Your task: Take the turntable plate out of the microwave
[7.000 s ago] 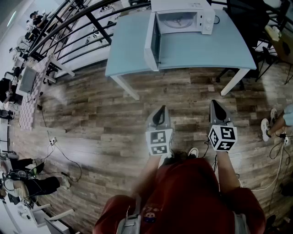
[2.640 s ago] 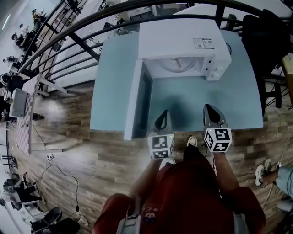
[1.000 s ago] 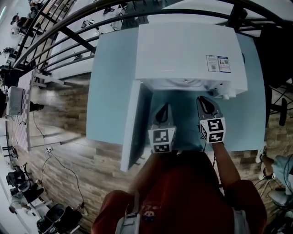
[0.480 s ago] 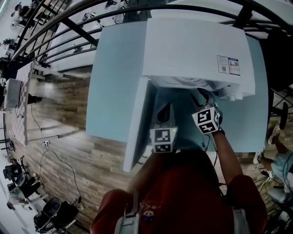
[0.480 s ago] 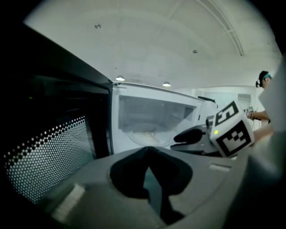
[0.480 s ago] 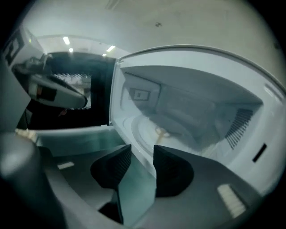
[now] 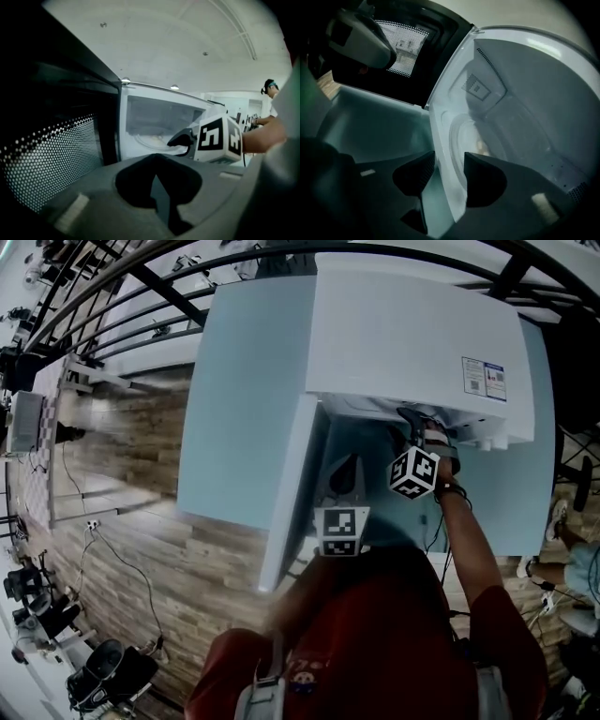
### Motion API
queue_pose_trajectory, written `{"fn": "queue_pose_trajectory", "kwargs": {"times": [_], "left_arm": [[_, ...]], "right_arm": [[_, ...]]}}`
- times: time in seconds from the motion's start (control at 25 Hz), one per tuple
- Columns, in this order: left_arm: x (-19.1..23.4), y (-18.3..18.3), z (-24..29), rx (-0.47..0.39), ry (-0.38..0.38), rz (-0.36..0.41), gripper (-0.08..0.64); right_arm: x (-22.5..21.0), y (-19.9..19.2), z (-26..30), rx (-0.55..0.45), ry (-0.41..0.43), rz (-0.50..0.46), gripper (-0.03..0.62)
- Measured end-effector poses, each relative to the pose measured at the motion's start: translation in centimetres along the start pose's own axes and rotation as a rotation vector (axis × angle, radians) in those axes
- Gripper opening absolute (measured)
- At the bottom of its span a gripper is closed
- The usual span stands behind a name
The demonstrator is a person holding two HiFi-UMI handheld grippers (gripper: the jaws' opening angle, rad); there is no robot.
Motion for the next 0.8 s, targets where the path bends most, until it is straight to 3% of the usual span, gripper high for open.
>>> {"fn": "queue_pose_trajectory", "kwargs": {"times": [0.2,0.8], "left_arm": [[0.3,-0.2,0.0,0.004,-0.002,-0.009,0.000],[0.2,-0.7,-0.1,0.011,0.000,-0.014,0.000]], "right_arm": [[0.2,0.1,0.9,0.030,0.020,-0.057,0.183],[1.8,0.7,-0.2,0.009,0.061,-0.063,0.181]]}}
Point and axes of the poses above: the fingertips, and each gripper's own axes: z forward along the fingers, x to its left, y out of its top, the point moved 1 cm from there along -z, backward along the fingers, and after that the axes turned 9 degrees about x, right-handed, at the moved point
